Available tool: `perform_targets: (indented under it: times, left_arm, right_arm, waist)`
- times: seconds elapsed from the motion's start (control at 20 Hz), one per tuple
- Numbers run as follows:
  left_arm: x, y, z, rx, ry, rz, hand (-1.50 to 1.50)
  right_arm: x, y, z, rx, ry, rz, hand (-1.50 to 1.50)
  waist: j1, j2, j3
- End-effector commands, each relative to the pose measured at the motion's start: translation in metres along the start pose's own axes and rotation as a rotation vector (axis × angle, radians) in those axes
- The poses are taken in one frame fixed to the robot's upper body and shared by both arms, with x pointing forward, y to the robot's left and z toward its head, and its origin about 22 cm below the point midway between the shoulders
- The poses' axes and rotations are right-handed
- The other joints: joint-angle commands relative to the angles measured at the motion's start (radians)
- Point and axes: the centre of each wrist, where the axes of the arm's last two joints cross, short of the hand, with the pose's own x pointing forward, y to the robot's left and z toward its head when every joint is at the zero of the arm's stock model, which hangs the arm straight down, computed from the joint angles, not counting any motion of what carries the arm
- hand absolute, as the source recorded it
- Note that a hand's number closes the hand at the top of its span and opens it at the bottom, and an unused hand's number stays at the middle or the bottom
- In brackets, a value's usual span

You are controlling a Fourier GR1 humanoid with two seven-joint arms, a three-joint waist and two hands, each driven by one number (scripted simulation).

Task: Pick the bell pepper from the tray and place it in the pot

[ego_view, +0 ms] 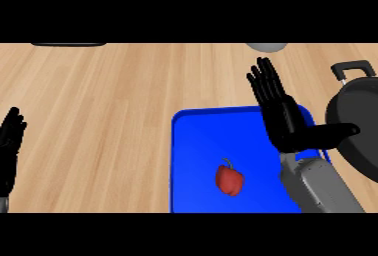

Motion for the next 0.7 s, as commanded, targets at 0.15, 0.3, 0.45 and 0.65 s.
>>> perform_targets:
  times: [0.15, 0.3, 0.45, 0.65]
  left_arm:
    - [0.038, -0.031, -0.013, -0.033, -0.069, 0.179, 0.00]
    - [0.043, -0.031, -0.016, -0.065, -0.066, 0.195, 0.00]
    - [0.062, -0.049, -0.023, -0.103, -0.054, 0.299, 0.00]
    - [0.082, -0.069, -0.029, -0.137, -0.049, 0.328, 0.00]
  right_arm:
    - [0.017, -0.040, 0.002, -0.047, -0.028, 0.428, 1.50]
    - [0.036, -0.103, 0.006, 0.119, 0.005, 0.974, 1.50]
    - [0.007, -0.105, 0.038, -0.149, -0.050, 0.972, -1.50]
    - [0.019, -0.068, 0.067, -0.102, -0.175, 0.928, -1.50]
  waist:
    - [-0.044, -0.006, -0.009]
    - [-0.066, -0.019, -0.060]
    - [-0.065, -0.004, -0.008]
    - [-0.041, -0.003, -0.007]
